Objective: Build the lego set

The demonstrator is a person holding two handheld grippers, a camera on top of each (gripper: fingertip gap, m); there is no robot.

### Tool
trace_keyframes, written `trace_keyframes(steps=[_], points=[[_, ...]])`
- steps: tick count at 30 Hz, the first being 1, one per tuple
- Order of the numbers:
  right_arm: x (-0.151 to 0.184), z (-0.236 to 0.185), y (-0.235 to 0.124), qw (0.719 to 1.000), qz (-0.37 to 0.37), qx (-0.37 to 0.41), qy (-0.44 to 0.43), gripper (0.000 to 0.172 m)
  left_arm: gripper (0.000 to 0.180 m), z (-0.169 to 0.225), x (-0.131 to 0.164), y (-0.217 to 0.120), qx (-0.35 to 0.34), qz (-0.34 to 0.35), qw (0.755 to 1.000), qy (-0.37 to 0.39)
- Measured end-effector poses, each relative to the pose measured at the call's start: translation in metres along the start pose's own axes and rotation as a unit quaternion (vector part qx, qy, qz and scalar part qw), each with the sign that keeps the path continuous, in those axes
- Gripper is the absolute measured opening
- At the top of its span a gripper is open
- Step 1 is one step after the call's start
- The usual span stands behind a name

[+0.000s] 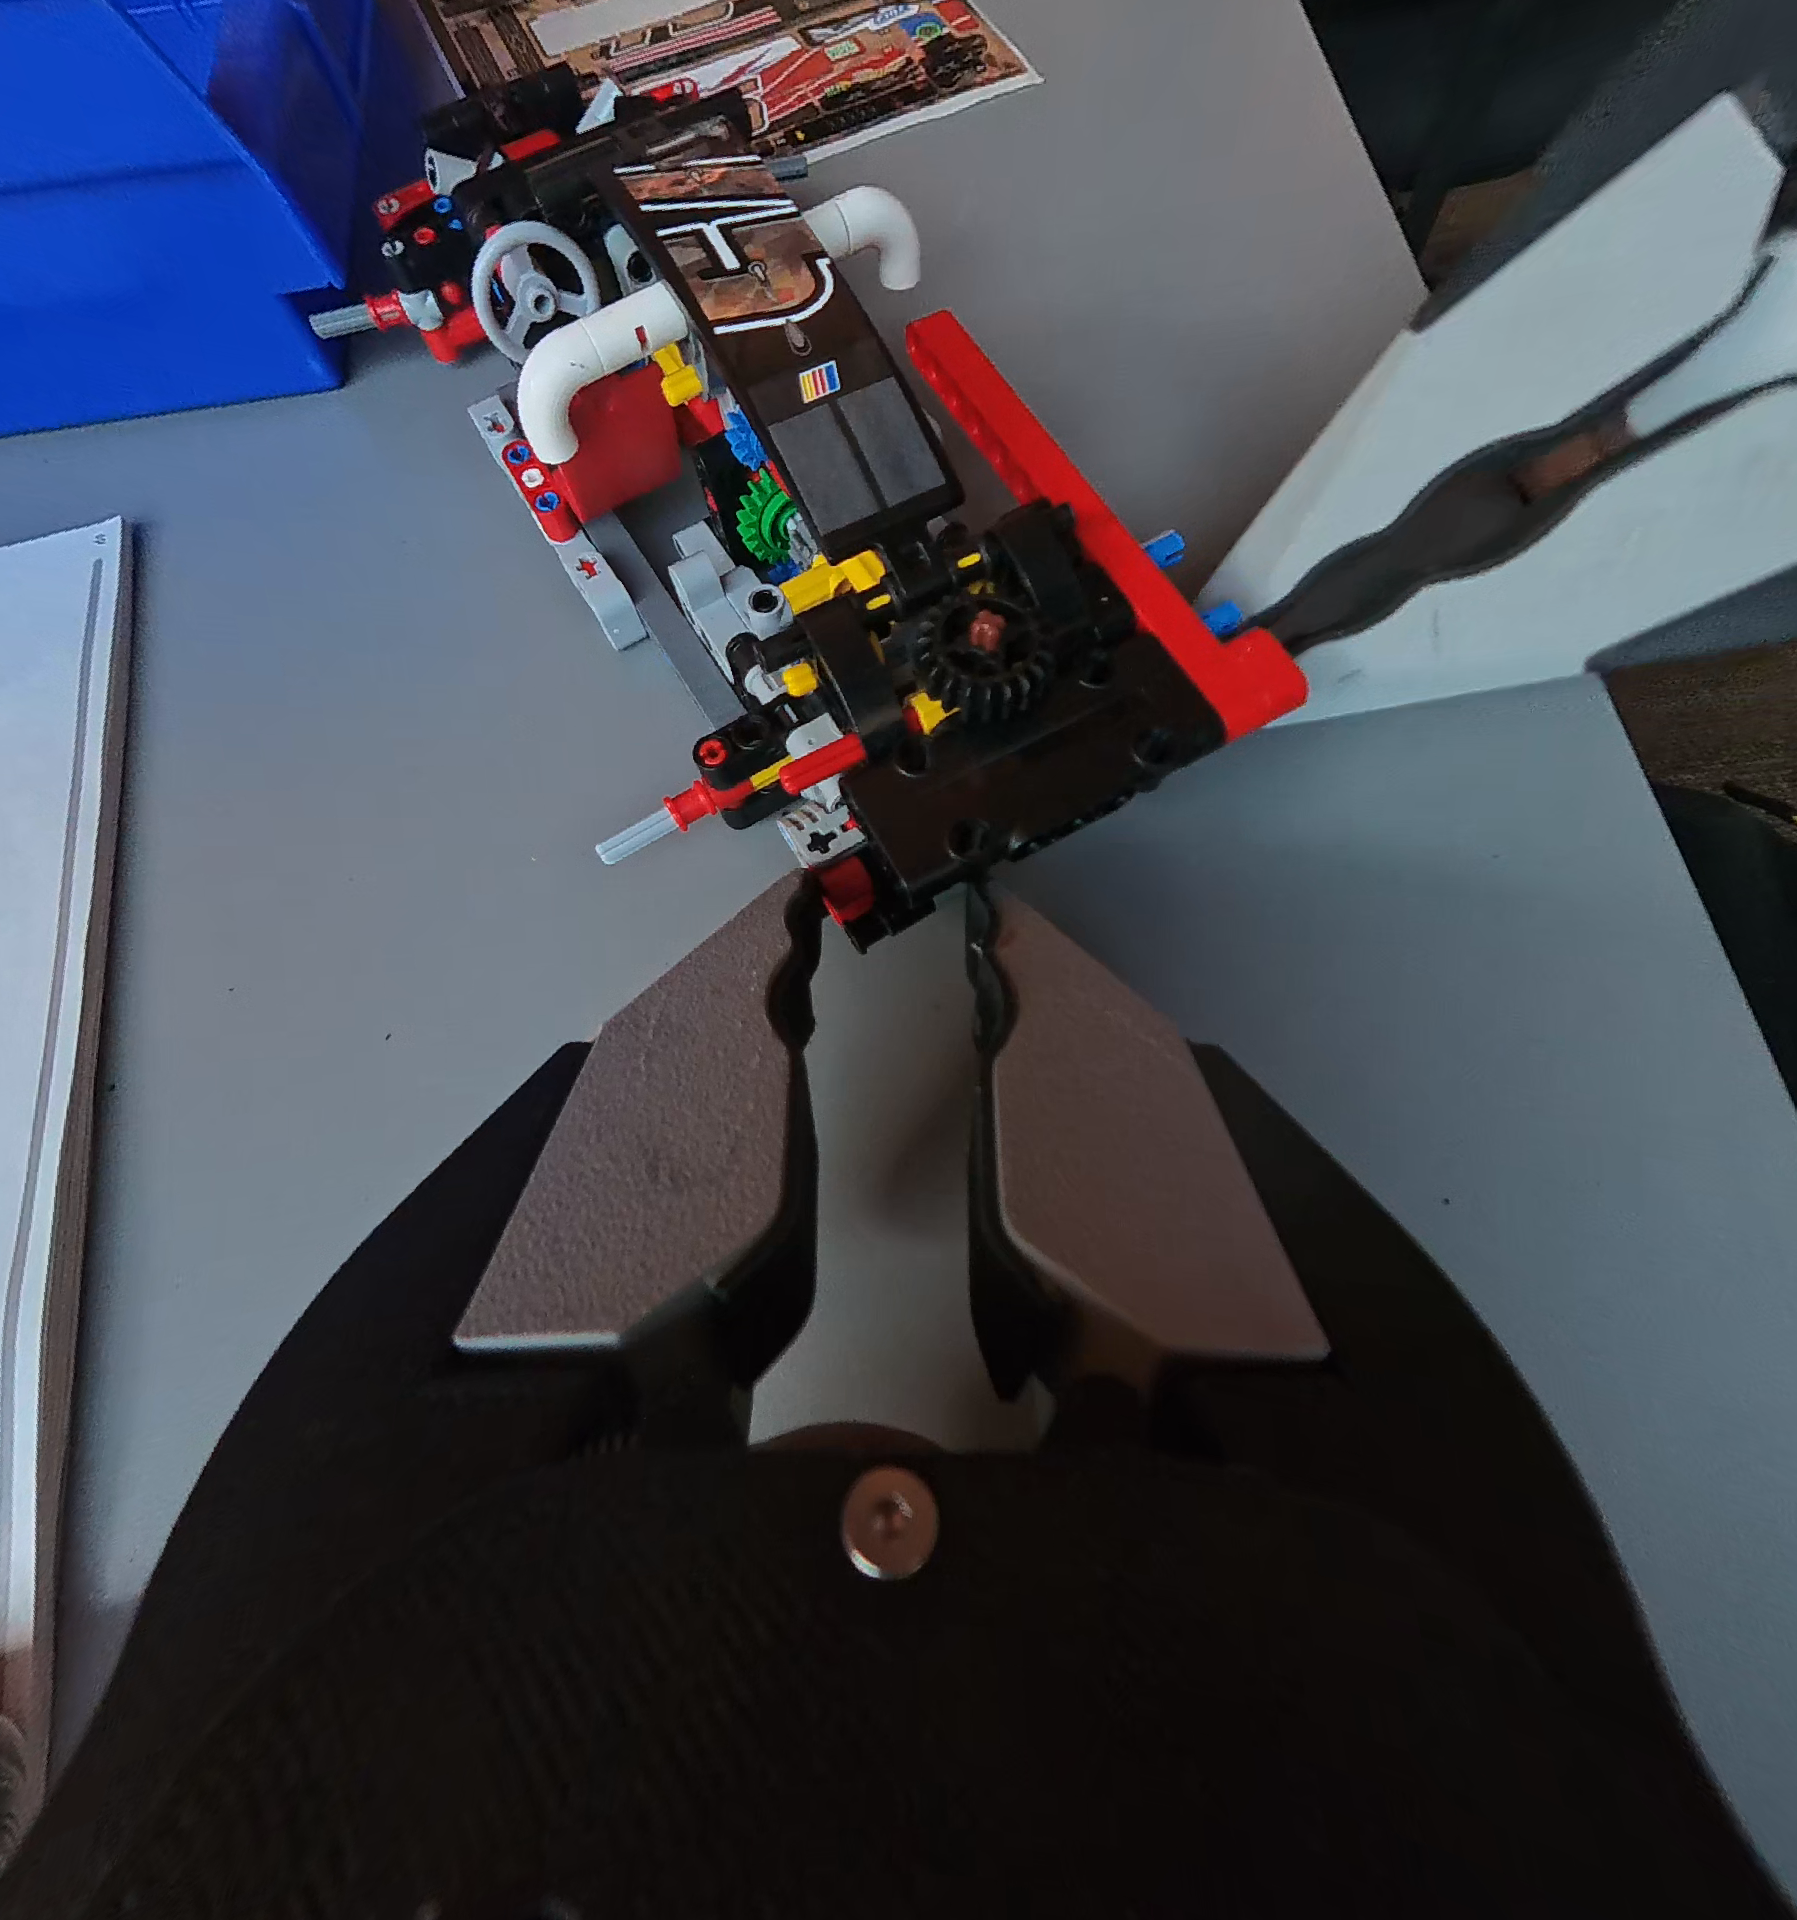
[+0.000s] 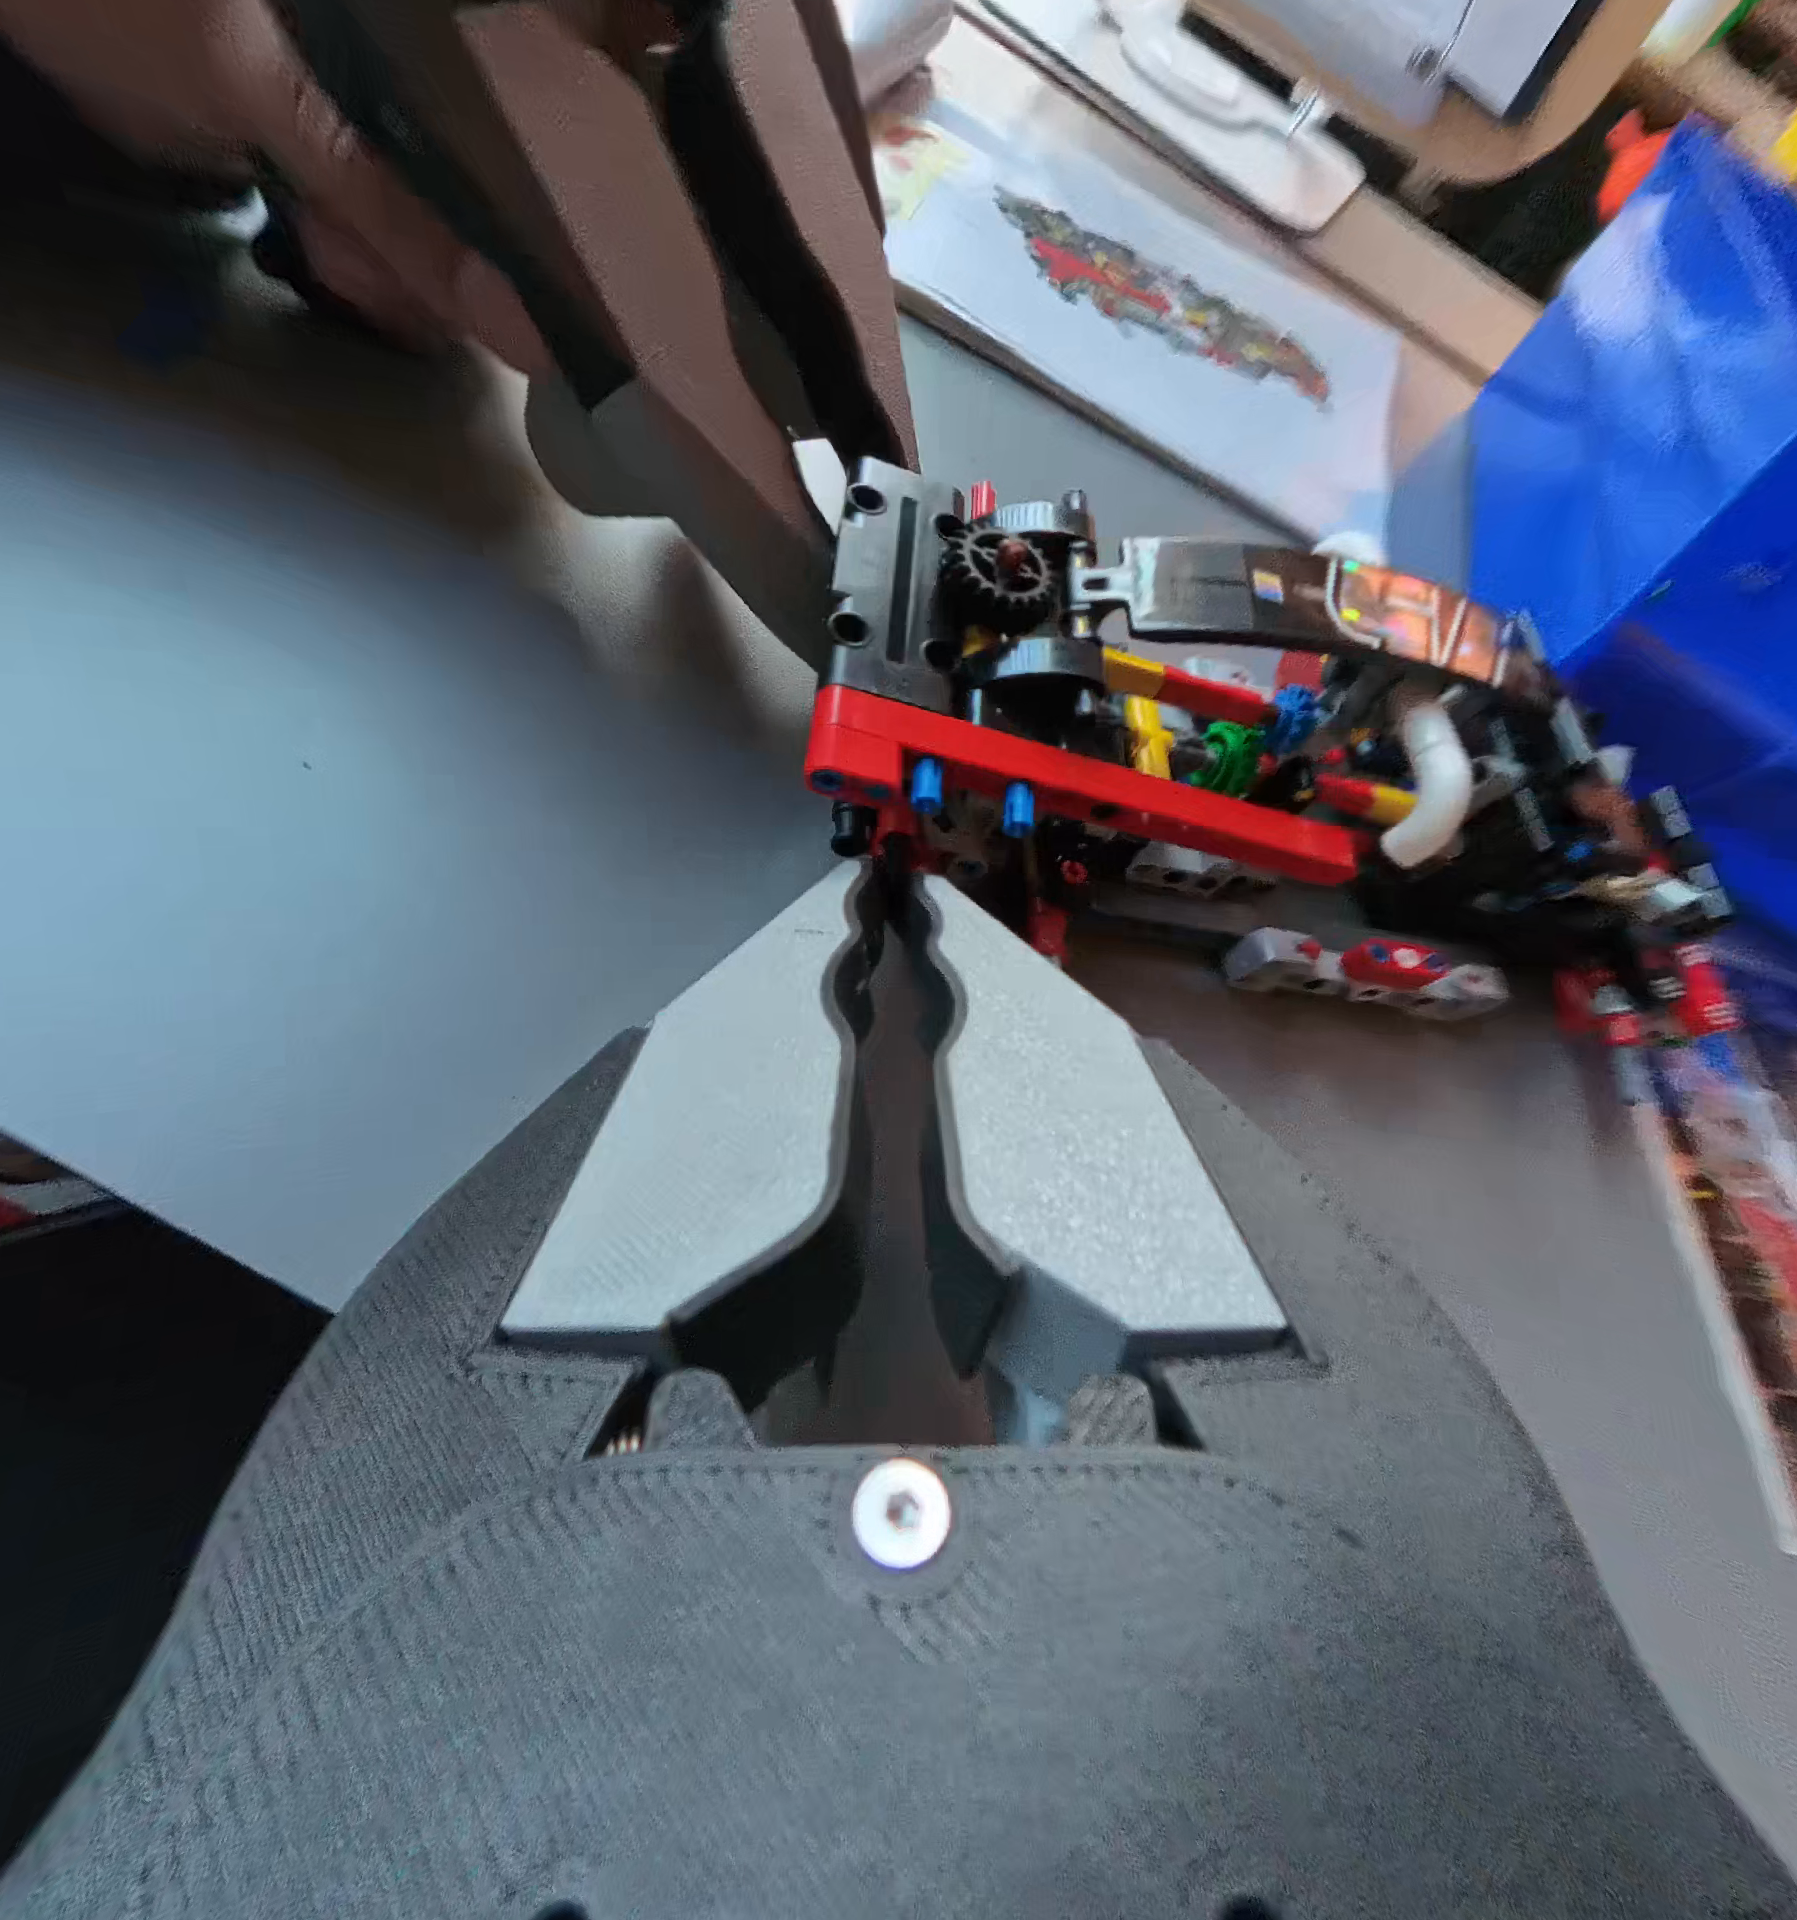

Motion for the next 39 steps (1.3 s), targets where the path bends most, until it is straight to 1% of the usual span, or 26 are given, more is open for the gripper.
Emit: trace_keyframes(steps=[2, 5, 9, 14, 20, 26, 31, 35, 39], points=[[0.0, 0.004, 0.0, 0.999, -0.007, -0.032, 0.037, 0.002, 0.026, 0.0, 0.0, 0.0, -0.001, 0.0, 1.0, 0.002], [0.0, 0.005, 0.001, 0.997, -0.014, -0.047, 0.054, 0.002, 0.026, 0.0, 0.0, 0.0, -0.001, -0.001, 1.0, 0.002], [0.0, 0.009, 0.002, 0.99, -0.024, -0.086, 0.11, 0.002, 0.026, 0.0, 0.0, 0.0, -0.002, -0.001, 1.0, 0.002], [0.001, 0.013, 0.002, 0.98, -0.025, -0.122, 0.156, 0.002, 0.025, 0.0, 0.0, 0.0, 0.002, 0.0, 1.0, 0.001], [0.002, 0.015, 0.002, 0.975, -0.018, -0.137, 0.175, 0.001, 0.026, -0.001, 0.0, 0.0, 0.007, 0.002, 1.0, -0.002], [0.007, 0.02, 0.003, 0.951, -0.019, -0.188, 0.243, 0.001, 0.026, 0.001, 0.0, 0.001, 0.002, 0.0, 1.0, 0.008], [0.004, 0.019, 0.003, 0.958, -0.03, -0.181, 0.218, 0.001, 0.026, 0.0, 0.0, 0.0, 0.001, -0.001, 1.0, 0.008], [-0.001, 0.017, 0.003, 0.976, -0.043, -0.156, 0.147, 0.001, 0.026, 0.0, 0.0, 0.0, -0.004, -0.003, 1.0, 0.018], [0.0, 0.015, 0.002, 0.983, -0.027, -0.153, 0.102, 0.001, 0.026, 0.001, 0.001, 0.0, -0.003, -0.005, 1.0, 0.026]])
Point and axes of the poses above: each gripper's, where its closed fingertips meet, y out along the fingers, x out of its underside, z = x × y across the jaws, the point moved 7 cm from there along -y, back along the fingers, and after that the axes turned 8 degrees about x, right-handed, at the moved point
